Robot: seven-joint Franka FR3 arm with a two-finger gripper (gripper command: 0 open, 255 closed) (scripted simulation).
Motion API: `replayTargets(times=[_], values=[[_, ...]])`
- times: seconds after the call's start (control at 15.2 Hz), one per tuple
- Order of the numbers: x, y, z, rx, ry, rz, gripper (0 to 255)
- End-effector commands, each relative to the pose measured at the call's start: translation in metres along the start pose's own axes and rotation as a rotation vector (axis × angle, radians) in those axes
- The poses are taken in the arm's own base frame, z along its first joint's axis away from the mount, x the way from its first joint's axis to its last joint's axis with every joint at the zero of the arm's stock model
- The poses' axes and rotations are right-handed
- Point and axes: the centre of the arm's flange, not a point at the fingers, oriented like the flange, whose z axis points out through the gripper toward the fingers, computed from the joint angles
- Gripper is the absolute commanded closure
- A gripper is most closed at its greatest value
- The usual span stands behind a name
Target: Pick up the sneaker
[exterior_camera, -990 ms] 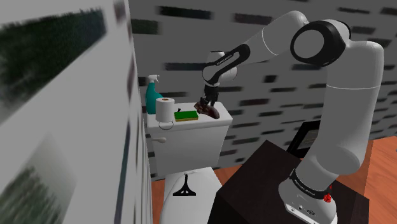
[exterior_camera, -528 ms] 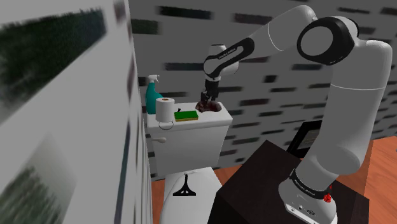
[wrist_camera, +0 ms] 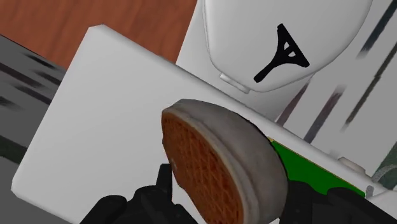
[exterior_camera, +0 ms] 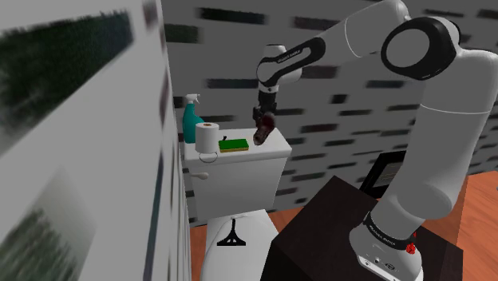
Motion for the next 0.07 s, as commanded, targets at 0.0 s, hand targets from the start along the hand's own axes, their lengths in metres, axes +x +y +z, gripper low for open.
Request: replayTargets(times=[0.0], values=[[-0.0004, -0.0004, -0.0035, 0.0, 0.0, 0.0, 255]])
